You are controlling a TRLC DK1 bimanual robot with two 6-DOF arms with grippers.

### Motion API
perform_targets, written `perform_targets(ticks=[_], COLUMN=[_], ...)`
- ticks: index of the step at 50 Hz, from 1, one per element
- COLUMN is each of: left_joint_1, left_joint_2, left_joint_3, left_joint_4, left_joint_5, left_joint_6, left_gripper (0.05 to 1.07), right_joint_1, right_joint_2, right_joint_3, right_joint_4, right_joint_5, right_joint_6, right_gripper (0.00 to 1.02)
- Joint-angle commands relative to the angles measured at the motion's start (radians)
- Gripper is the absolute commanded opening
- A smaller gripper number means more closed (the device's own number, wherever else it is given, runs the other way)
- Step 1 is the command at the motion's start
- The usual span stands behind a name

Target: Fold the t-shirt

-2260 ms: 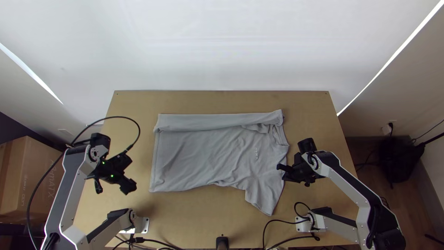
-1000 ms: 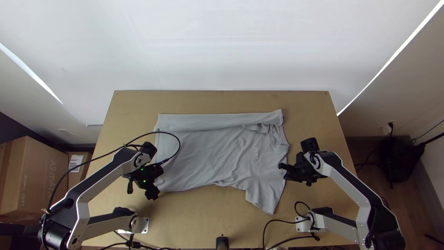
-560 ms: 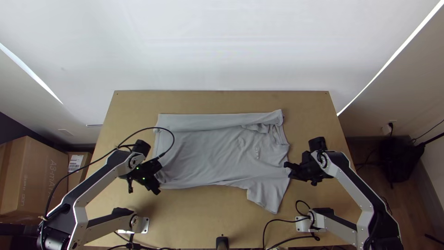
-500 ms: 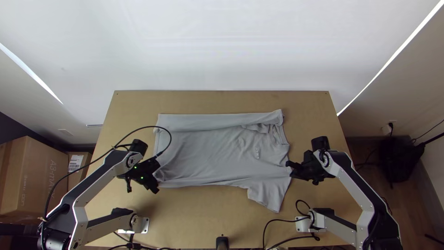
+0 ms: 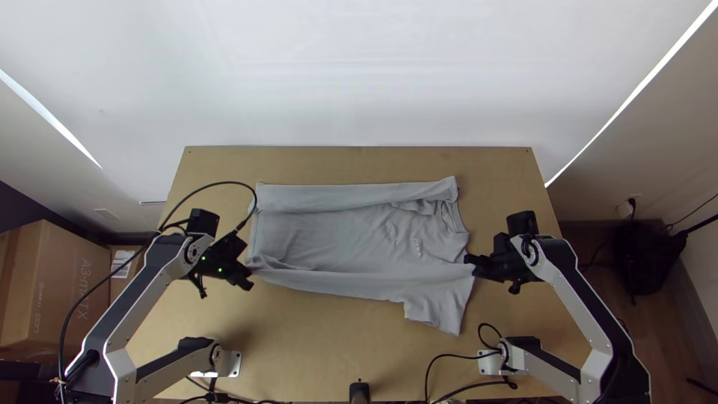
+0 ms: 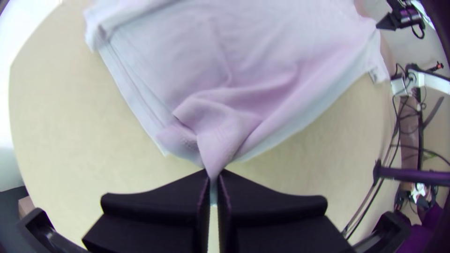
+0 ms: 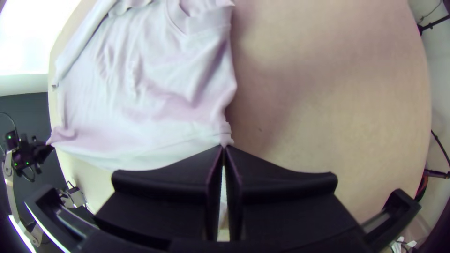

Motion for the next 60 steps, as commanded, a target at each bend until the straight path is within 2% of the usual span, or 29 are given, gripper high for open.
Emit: perform_targets(ticks=[1, 15, 27, 37, 60], left_joint_1=[-0.01, 0.043, 0.049, 0.049, 0.072], left_joint_2=[-0.003, 0.095, 0.167, 0.236, 0.469], left_joint_3=[0.068, 0.153, 0.202, 0.266, 0.481], left_joint_4=[0.047, 0.154, 0.208, 0.243, 0.295], left_joint_5=[0.005, 0.003, -0.004, -0.009, -0.037], left_joint_6=[-0.095, -0.167, -0.201, -0.238, -0.293], left_gripper=[0.08, 0.08, 0.08, 0.08, 0.08], right_joint_1=[0.043, 0.072, 0.074, 0.081, 0.078], right_joint_2=[-0.024, -0.006, 0.085, 0.215, 0.57], right_joint_3=[0.06, 0.161, 0.233, 0.342, 0.684], right_joint_4=[-0.011, 0.012, 0.107, 0.177, 0.179], right_joint_5=[0.013, 0.013, 0.013, 0.013, 0.015], right_joint_6=[0.038, 0.047, 0.05, 0.05, 0.047], right_gripper=[0.02, 0.02, 0.02, 0.02, 0.02])
